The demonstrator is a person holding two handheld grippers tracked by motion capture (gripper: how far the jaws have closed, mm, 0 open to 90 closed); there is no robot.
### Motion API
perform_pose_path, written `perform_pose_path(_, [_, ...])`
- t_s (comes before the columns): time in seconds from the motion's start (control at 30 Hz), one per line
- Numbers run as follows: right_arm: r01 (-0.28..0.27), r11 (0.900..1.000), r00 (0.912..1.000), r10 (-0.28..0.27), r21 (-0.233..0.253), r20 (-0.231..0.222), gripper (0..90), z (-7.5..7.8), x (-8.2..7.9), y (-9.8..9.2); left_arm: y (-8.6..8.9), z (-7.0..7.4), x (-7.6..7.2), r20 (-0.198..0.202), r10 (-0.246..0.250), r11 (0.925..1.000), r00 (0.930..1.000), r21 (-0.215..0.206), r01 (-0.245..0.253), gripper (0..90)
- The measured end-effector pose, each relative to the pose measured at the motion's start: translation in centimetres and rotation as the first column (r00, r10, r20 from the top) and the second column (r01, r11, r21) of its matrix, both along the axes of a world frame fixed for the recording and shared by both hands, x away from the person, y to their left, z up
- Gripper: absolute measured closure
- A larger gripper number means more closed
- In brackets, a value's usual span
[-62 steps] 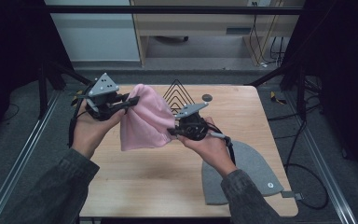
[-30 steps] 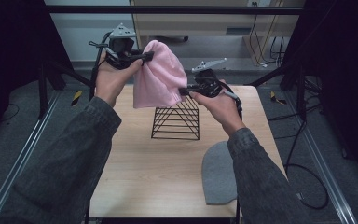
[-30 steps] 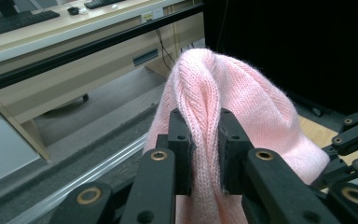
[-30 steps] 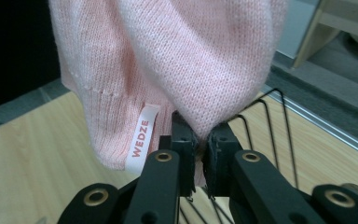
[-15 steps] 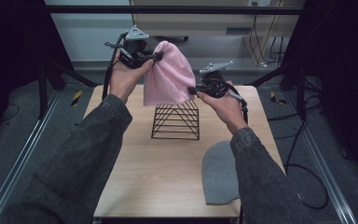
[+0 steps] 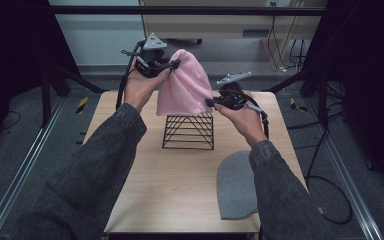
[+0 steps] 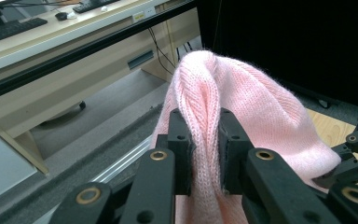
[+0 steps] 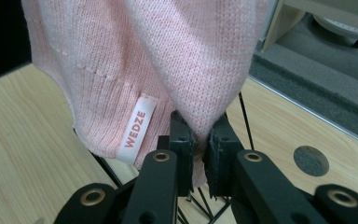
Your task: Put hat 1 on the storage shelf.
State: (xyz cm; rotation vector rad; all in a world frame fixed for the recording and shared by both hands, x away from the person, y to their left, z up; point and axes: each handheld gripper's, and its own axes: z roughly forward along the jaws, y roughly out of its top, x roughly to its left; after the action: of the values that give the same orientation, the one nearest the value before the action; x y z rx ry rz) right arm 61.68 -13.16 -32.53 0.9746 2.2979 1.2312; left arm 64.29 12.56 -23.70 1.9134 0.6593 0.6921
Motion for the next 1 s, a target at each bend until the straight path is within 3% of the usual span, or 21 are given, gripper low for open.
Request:
perform_pose_path(0.4, [0.018, 1.0, 0.9995, -0.018, -0.018, -0.025, 81.7, -1.8, 0.2, -0.3, -0.3, -2.1, 0.2, 0.002, -0.005, 1.0, 1.0, -0.008, 0.005, 77.6])
perform_pose_path(0.53, [0.017, 1.0, 0.9992, -0.018, -0.024, -0.035, 77.4, -2.0, 0.3, -0.2, -0.1, -2.4, -0.1, 0.0, -0.006, 0.9999, 1.0, -0.013, 0.006, 77.6])
perform_pose_path(1.0, [0.082, 0.995, 0.9956, -0.084, -0.058, -0.04, 37.5, -2.4, -0.9, -0.4, -1.0, -3.2, -1.6, 0.005, -0.007, 0.9999, 1.0, -0.011, 0.007, 77.5])
